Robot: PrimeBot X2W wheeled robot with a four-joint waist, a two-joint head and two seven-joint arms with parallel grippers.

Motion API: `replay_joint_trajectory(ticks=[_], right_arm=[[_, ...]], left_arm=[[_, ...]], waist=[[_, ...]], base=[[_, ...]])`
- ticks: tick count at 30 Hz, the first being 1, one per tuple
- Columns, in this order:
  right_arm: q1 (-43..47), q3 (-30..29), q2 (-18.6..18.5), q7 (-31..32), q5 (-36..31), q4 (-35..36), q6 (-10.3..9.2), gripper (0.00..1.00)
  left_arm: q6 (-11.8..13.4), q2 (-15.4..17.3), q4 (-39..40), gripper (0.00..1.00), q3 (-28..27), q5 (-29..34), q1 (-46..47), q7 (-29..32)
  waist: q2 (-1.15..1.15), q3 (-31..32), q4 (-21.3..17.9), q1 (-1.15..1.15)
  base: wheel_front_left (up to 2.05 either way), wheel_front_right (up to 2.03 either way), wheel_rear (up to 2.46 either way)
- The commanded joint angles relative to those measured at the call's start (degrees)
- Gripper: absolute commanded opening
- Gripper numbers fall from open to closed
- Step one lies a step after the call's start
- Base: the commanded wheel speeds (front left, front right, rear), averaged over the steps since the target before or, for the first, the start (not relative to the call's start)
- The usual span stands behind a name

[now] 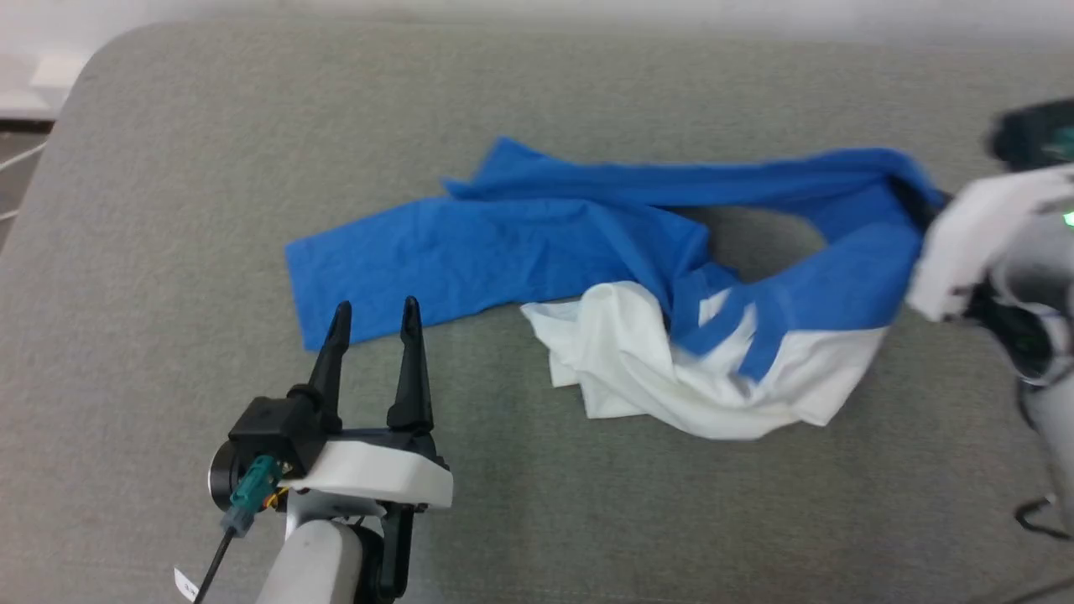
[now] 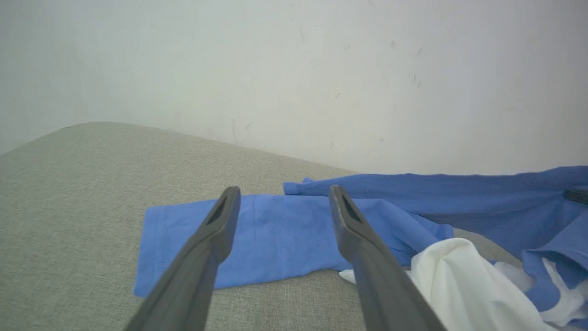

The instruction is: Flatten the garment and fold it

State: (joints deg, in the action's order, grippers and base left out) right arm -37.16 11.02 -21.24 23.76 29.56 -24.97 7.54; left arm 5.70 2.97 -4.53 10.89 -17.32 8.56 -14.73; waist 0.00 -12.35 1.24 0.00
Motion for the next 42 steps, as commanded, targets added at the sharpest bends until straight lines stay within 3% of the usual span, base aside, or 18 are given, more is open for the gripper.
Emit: replay_joint_trajectory(ticks=[1,7,13,14,15,17,18,22,26,31,42], right_arm=[[3.0,-4.0,-0.2,-1.5,-0.3,0.0,-0.05,0.0],[14.3,-21.3,2.0,-4.5,-0.9,-2.6,-0.05,0.0],[25.8,-37.4,6.8,-6.2,-6.3,-6.4,-0.05,0.0],[27.1,-39.1,7.9,-6.2,-7.6,-6.4,-0.05,0.08],[27.1,-39.1,7.9,-6.2,-7.6,-6.4,-0.05,0.08],[28.7,-41.2,10.2,-6.8,-9.9,-5.2,-0.05,0.57],[29.1,-41.9,11.3,-7.8,-10.8,-4.1,-0.05,1.0],[29.6,-43.9,14.6,-15.7,-14.6,2.2,-0.05,1.0],[29.9,-42.5,16.7,-23.1,-17.3,8.8,-0.05,1.0],[32.4,-34.7,17.9,-28.7,-19.7,16.3,-0.05,1.0],[39.8,-14.6,18.3,-31.1,-21.3,27.6,-0.05,1.0]], left_arm=[[0.1,-0.1,-0.2,1.0,-0.4,0.2,-0.4,-0.3],[-0.4,-0.1,-1.3,1.0,-1.1,0.8,-1.0,-0.3],[-0.7,-0.1,-2.1,1.0,-1.8,1.0,-1.4,-0.3],[-0.7,-0.1,-2.2,1.0,-2.0,1.1,-1.5,-0.3],[-0.7,-0.1,-2.2,1.0,-2.0,1.1,-1.5,-0.3],[-0.6,-0.1,-2.5,1.0,-2.7,1.2,-1.9,-0.3],[-0.6,-0.1,-2.6,1.0,-3.1,1.3,-2.2,-0.3],[-0.6,-0.1,-3.0,1.0,-3.9,1.3,-3.2,-0.3],[-0.8,-0.1,-3.7,1.0,-4.3,1.3,-3.8,-0.3],[-1.1,-0.1,-4.6,1.0,-4.6,1.2,-4.1,-0.3],[-1.2,-0.1,-6.2,1.0,-5.4,1.4,-4.2,-0.3]], waist=[[0.0,1.6,-2.4,0.0],[0.0,2.5,-5.4,0.0],[0.0,3.1,-6.3,0.0],[0.0,3.1,-6.4,0.0],[0.0,3.1,-6.4,0.0],[0.0,3.3,-6.9,0.0],[0.0,3.4,-7.2,0.0],[0.0,4.2,-8.1,0.0],[0.0,5.3,-8.6,0.0],[0.0,7.0,-8.8,0.0],[0.0,7.8,-9.6,0.0]], base=[[0.0,0.0,0.0],[0.0,0.0,0.0],[0.0,0.0,0.0],[0.0,0.0,0.0],[0.0,0.0,0.0],[0.0,0.0,0.0],[0.0,0.0,0.0],[0.0,0.0,0.0],[0.0,0.0,0.0],[0.0,0.0,0.0],[0.0,0.0,0.0]])
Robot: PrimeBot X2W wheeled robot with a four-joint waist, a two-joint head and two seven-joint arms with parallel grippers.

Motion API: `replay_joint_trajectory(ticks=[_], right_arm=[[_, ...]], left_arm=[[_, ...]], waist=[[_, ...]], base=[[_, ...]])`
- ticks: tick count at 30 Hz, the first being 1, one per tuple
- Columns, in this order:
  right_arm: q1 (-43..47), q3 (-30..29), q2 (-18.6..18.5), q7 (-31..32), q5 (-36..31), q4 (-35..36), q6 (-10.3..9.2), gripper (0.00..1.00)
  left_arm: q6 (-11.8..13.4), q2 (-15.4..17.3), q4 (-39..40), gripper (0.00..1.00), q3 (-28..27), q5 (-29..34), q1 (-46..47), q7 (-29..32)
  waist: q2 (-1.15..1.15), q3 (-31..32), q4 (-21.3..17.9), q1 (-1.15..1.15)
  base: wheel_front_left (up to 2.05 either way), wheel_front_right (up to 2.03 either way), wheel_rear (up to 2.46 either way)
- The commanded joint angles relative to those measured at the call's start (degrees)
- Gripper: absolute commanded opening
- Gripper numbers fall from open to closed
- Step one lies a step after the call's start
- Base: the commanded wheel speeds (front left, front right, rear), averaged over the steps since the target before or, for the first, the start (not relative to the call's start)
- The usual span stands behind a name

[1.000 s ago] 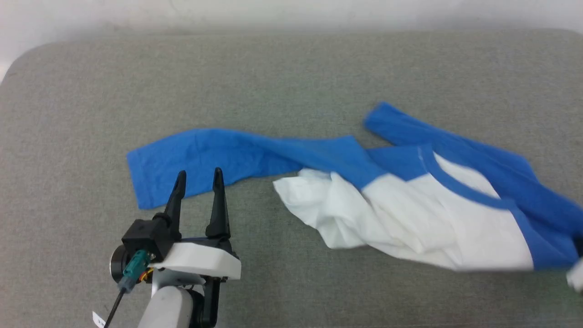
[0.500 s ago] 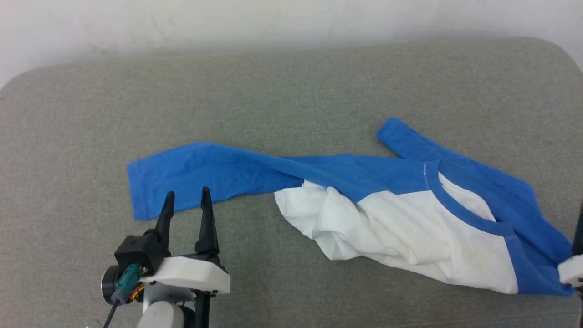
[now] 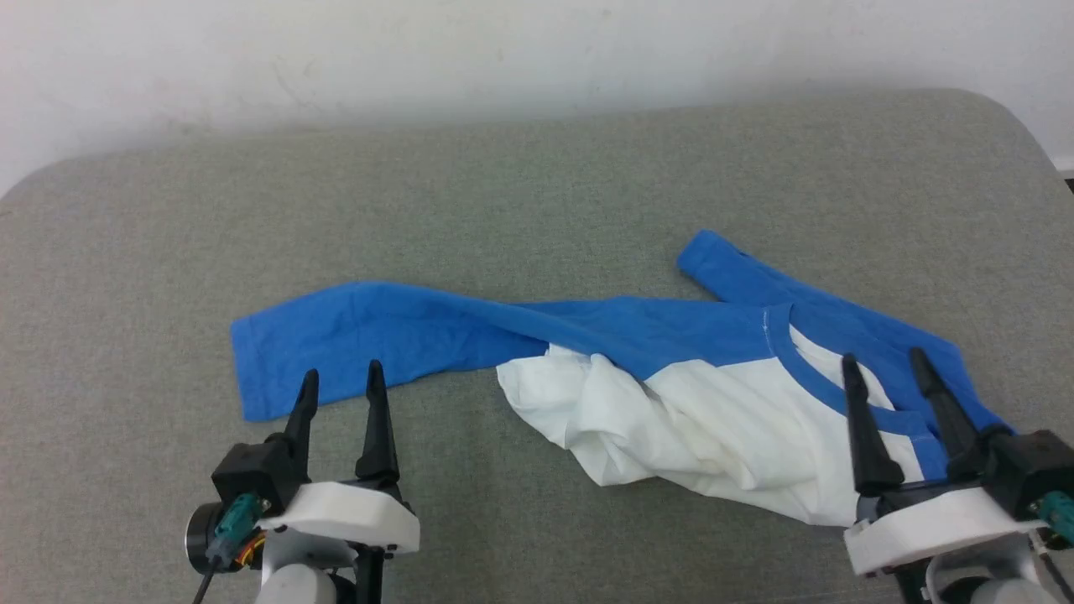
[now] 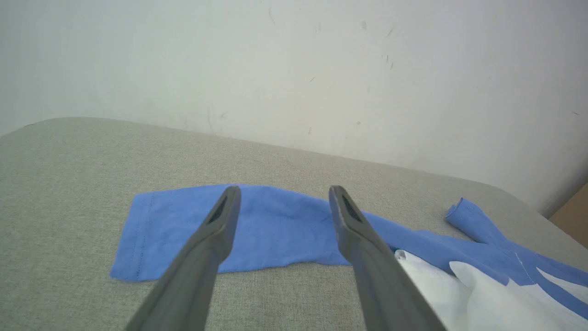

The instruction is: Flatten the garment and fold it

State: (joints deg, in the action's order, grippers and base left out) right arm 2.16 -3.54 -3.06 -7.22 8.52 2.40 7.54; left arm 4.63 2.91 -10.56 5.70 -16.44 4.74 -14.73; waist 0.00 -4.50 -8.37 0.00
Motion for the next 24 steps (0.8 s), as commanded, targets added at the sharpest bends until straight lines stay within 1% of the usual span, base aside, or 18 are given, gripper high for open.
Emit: replay_joint_trajectory(ticks=[1,6,8,12,18,22,24], right_arm=[[0.9,0.9,0.1,-0.1,-0.3,0.9,-0.05,1.0],[2.2,3.9,0.2,0.1,0.9,3.7,-0.05,1.0],[2.0,5.0,0.2,0.4,1.2,4.4,-0.05,1.0],[0.6,6.5,0.2,0.3,1.7,5.2,-0.05,1.0],[-1.4,7.4,0.2,-0.4,2.5,4.6,-0.05,1.0],[-1.9,7.5,0.2,-1.0,3.1,3.4,-0.05,1.0],[-2.1,7.5,0.2,-1.4,3.5,2.9,-0.05,1.0]], left_arm=[[-0.1,0.0,-0.4,1.0,-0.1,0.7,-0.1,-0.3],[-1.6,0.4,-2.6,1.0,2.4,2.3,5.6,0.9],[-2.7,0.6,-4.3,1.0,3.9,3.1,9.9,2.6],[-5.3,0.9,-9.6,1.0,7.3,4.8,20.2,8.1],[-9.2,1.9,-22.6,1.0,12.2,7.1,33.2,19.4],[-10.7,3.2,-31.8,1.0,15.2,8.1,37.9,28.8],[-11.0,3.5,-35.8,1.0,15.6,7.6,39.0,33.2]], waist=[[0.0,-0.2,-0.1,0.0],[0.0,-2.2,-0.6,0.0],[0.0,-3.4,-1.2,0.0],[0.0,-6.4,-2.9,0.0],[0.0,-10.0,-6.5,0.0],[0.0,-11.2,-8.4,0.0],[0.0,-11.4,-9.2,0.0]], base=[[0.0,0.0,0.0],[0.0,0.0,0.0],[0.0,0.0,0.0],[0.0,0.0,0.0],[0.0,0.0,0.0],[0.0,0.0,0.0],[0.0,0.0,0.0]])
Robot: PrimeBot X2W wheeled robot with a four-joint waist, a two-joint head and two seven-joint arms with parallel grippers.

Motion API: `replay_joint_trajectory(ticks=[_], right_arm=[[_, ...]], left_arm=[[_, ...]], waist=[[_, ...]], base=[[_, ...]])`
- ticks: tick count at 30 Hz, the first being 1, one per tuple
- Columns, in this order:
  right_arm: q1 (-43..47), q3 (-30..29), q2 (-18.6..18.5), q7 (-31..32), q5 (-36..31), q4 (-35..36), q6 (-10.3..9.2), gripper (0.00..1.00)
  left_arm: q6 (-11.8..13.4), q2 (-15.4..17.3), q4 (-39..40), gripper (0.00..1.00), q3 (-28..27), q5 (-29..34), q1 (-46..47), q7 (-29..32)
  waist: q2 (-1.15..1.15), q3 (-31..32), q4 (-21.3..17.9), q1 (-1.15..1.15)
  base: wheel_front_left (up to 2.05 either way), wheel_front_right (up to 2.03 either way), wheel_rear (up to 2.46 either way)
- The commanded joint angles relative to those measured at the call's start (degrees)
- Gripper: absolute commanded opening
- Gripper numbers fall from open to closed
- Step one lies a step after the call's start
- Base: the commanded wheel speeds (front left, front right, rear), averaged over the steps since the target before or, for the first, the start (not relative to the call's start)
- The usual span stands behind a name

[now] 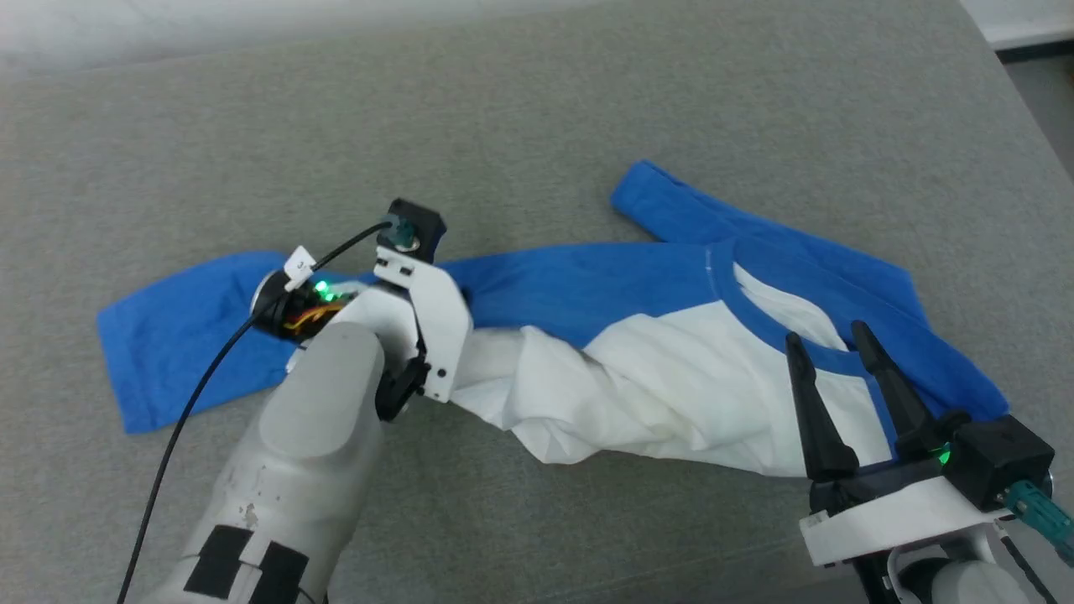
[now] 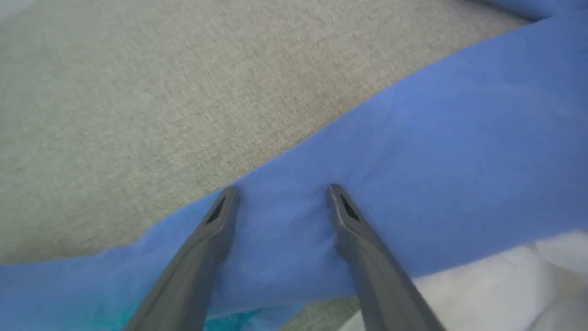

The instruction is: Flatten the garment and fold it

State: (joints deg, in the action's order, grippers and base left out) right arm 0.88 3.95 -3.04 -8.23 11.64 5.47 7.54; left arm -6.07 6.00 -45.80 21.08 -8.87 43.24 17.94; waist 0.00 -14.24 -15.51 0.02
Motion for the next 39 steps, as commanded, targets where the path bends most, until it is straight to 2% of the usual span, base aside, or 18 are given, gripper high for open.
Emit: replay_joint_trajectory(ticks=[1,4,5,6,7,8,12,16,20,24,27,33,37,39], right_arm=[[-0.8,0.0,0.2,-0.6,0.7,-0.4,-0.05,1.0],[-0.9,-0.4,0.2,-0.9,1.3,-1.1,-0.05,1.0],[-1.0,-0.5,0.2,-1.0,1.6,-1.4,-0.05,1.0],[-1.0,-0.5,0.2,-1.1,1.8,-1.5,-0.05,1.0],[-1.1,-0.5,0.2,-1.2,1.9,-1.7,-0.05,1.0],[-1.2,-0.5,0.2,-1.3,2.1,-1.9,-0.05,1.0],[-1.5,-0.6,0.2,-1.5,2.6,-2.4,-0.05,1.0],[-1.1,-1.0,0.2,-1.5,2.8,-2.9,-0.05,1.0],[-0.4,-1.4,0.2,-1.2,2.8,-3.3,-0.05,1.0],[0.9,-2.4,0.2,-0.9,3.3,-3.3,-0.05,1.0],[1.6,-2.7,0.2,-0.5,3.4,-3.2,-0.05,1.0],[1.9,-2.6,0.2,0.4,3.2,-2.7,-0.05,1.0],[1.9,-2.9,0.2,0.8,3.1,-2.9,-0.05,1.0],[1.9,-3.1,0.2,0.8,3.2,-3.1,-0.05,1.0]], left_arm=[[-0.4,0.5,-2.5,1.0,0.5,-0.1,0.9,3.0],[-0.7,0.8,-6.9,1.0,2.1,0.2,1.5,9.0],[-0.8,0.7,-7.9,0.92,2.5,-0.2,1.4,10.4],[-1.0,0.6,-8.5,0.52,2.9,-0.5,1.3,11.0],[-1.1,0.6,-9.2,0.28,3.6,-0.5,1.1,11.4],[-1.1,0.5,-9.8,0.0,4.2,-0.5,0.8,11.8],[-1.3,0.6,-10.4,0.0,5.8,-1.1,0.1,9.8],[-0.5,1.9,-6.7,0.0,5.2,-1.4,0.1,1.3],[2.9,4.3,-0.9,0.0,1.9,-2.9,-1.8,-6.7],[7.0,7.9,6.8,0.0,-2.8,-5.3,-5.9,-10.7],[9.0,10.1,10.9,0.0,-5.2,-6.5,-8.8,-10.6],[16.5,15.6,23.2,0.0,-14.2,-11.3,-22.5,-6.4],[20.6,15.9,29.6,0.0,-19.0,-14.6,-33.1,-4.5],[21.2,15.0,31.7,0.0,-20.2,-16.2,-37.2,-4.6]], waist=[[0.0,-1.8,-2.3,-0.02],[0.0,-2.0,-2.7,-0.02],[0.0,-2.1,-2.7,-0.02],[0.0,-2.1,-2.8,-0.02],[0.0,-2.1,-2.8,-0.02],[0.0,-2.1,-2.8,-0.02],[0.0,-1.8,-2.1,-0.02],[0.0,-0.4,-0.9,-0.02],[0.0,1.7,0.6,-0.02],[0.0,3.6,2.7,-0.02],[0.0,4.3,3.7,-0.02],[0.0,4.3,5.3,-0.02],[0.0,3.9,5.4,-0.02],[0.0,3.7,5.5,-0.02]], base=[[0.0,0.0,0.0],[0.0,0.0,0.0],[0.0,0.0,0.0],[0.0,0.0,0.0],[0.0,0.0,0.0],[0.0,0.0,0.0],[0.0,0.0,0.0],[0.0,0.0,0.0],[0.0,0.0,0.0],[0.0,0.0,0.0],[0.0,0.0,0.0],[0.0,0.0,0.0],[0.0,0.0,0.0],[0.0,0.0,0.0]])
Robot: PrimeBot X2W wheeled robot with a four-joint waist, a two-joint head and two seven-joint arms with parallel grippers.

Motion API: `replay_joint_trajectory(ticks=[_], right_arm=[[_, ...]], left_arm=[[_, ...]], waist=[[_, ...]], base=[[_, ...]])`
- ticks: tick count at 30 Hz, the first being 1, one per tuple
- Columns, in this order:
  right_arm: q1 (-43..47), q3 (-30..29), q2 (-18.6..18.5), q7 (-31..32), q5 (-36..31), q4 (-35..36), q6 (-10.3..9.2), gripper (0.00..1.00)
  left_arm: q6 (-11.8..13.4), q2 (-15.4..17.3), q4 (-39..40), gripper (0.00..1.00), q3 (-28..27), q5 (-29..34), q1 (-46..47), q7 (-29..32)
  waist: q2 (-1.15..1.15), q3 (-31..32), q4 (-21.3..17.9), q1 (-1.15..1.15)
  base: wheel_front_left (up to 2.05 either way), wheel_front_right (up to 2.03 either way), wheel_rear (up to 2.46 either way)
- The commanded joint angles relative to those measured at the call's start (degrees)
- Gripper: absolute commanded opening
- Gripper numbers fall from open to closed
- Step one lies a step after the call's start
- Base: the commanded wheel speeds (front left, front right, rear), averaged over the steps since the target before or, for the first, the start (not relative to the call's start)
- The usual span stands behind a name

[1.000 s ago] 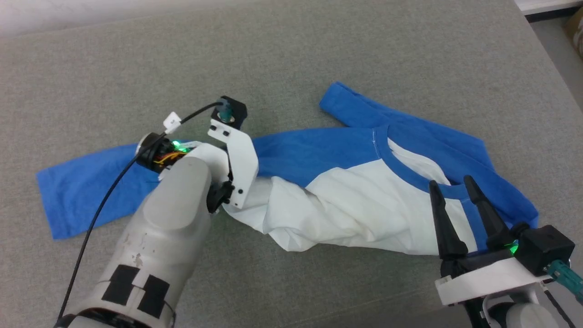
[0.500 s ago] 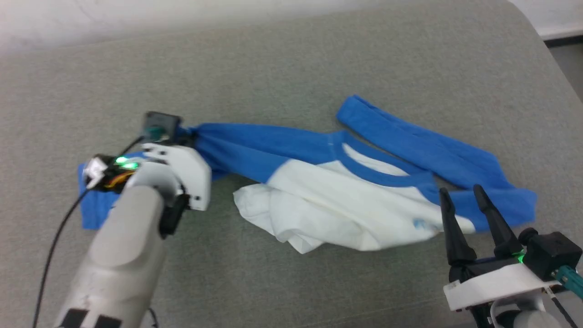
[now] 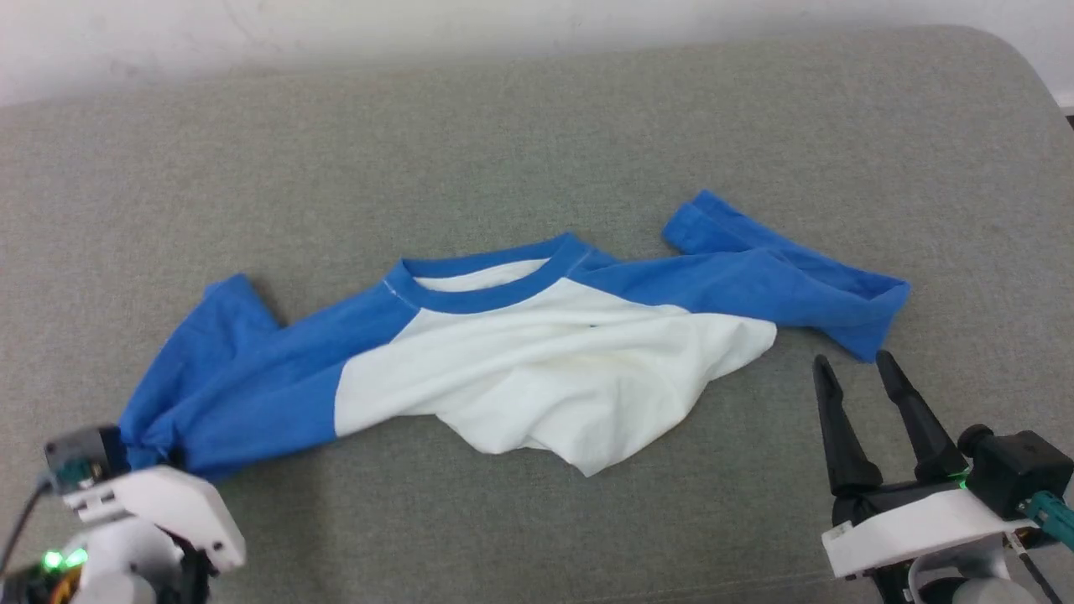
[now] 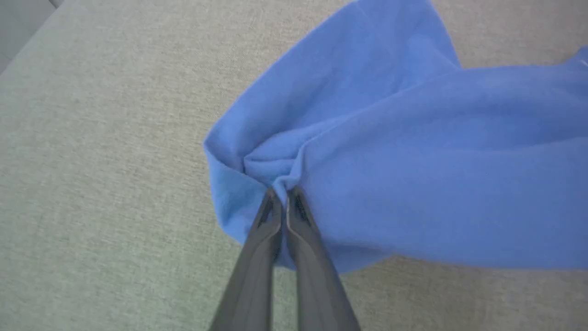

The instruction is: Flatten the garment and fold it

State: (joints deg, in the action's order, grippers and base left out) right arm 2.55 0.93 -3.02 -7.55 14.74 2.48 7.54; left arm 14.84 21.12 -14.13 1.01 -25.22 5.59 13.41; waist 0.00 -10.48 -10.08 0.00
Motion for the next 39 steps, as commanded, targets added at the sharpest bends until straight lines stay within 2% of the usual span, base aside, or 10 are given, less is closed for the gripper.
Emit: replay_joint_trajectory(ticks=[1,2,3,4,13,17,22,30,35,39], right_arm=[[0.3,-0.2,0.1,0.2,0.1,-0.1,-0.05,1.0],[0.2,-0.3,0.1,0.2,0.1,-0.2,-0.05,1.0],[0.2,-0.3,0.1,0.3,0.2,-0.3,-0.05,1.0],[0.2,-0.4,0.1,0.4,0.1,-0.4,-0.05,1.0],[-0.7,-1.5,0.1,3.8,-1.1,-1.2,-0.05,1.0],[-3.2,-0.1,-1.0,7.2,-0.1,-2.5,-0.05,1.0],[-10.7,4.6,-5.7,12.7,4.4,-7.6,-0.05,1.0],[-29.1,16.2,-13.9,24.4,14.5,-20.3,-0.05,1.0],[-39.5,24.0,-17.4,33.5,20.8,-26.4,-0.05,1.0],[-45.9,28.5,-18.8,38.7,24.4,-30.7,-0.05,1.0]], left_arm=[[0.3,-0.7,0.9,0.0,-0.2,-0.4,-1.0,-0.3],[0.2,-1.5,1.8,0.0,-0.2,-0.9,-2.0,-1.0],[0.1,-2.3,2.5,0.39,-0.2,-1.3,-2.5,-2.1],[-0.1,-3.0,3.2,1.0,0.1,-1.2,-2.8,-3.4],[-1.2,-8.0,7.9,1.0,2.8,2.5,-2.4,-21.6],[-1.7,-9.5,9.5,1.0,4.0,3.7,-3.0,-26.0],[-2.2,-11.1,11.4,1.0,5.0,4.9,-3.4,-27.8],[-3.3,-13.8,12.6,1.0,8.2,7.2,-0.3,-28.3],[-4.2,-15.2,12.7,1.0,9.5,8.1,2.6,-28.4],[-4.7,-16.1,12.9,1.0,9.8,8.8,4.2,-28.4]], waist=[[0.0,-0.1,0.1,0.0],[0.0,-0.1,0.1,0.0],[0.0,0.0,0.1,0.0],[0.0,0.2,0.1,0.0],[0.0,3.0,0.7,0.0],[0.0,3.9,1.1,0.0],[0.0,3.4,1.9,0.0],[0.0,-1.5,6.1,0.0],[0.0,-4.8,8.9,0.0],[0.0,-7.0,10.4,0.0]], base=[[0.0,0.0,0.0],[0.0,0.0,0.0],[0.0,0.0,0.0],[0.0,0.0,0.0],[0.0,0.0,0.0],[0.0,0.0,0.0],[0.0,0.0,0.0],[0.0,0.0,0.0],[0.0,0.0,0.0],[0.0,0.0,0.0]])
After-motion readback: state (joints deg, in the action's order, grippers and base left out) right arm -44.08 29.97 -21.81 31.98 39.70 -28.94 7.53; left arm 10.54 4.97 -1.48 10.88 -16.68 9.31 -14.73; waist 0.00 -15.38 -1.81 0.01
